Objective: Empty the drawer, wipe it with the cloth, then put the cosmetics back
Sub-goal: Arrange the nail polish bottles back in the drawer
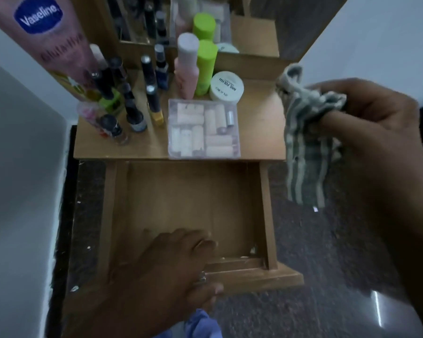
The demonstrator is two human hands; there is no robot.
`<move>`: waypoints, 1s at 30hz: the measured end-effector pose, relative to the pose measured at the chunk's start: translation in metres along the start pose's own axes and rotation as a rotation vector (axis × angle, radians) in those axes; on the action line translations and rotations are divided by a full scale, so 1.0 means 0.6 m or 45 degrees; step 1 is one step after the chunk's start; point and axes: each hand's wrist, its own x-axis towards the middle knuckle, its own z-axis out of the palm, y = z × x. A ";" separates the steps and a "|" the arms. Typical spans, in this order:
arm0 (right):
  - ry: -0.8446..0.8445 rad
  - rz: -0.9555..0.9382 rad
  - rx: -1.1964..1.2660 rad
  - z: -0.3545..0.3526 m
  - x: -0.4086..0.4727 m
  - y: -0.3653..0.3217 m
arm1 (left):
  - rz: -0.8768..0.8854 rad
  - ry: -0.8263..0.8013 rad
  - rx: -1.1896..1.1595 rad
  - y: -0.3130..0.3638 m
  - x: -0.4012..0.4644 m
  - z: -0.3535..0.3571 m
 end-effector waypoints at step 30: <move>-0.163 -0.409 -0.649 0.110 -0.086 0.075 | -0.088 -0.077 -0.145 -0.010 -0.001 0.003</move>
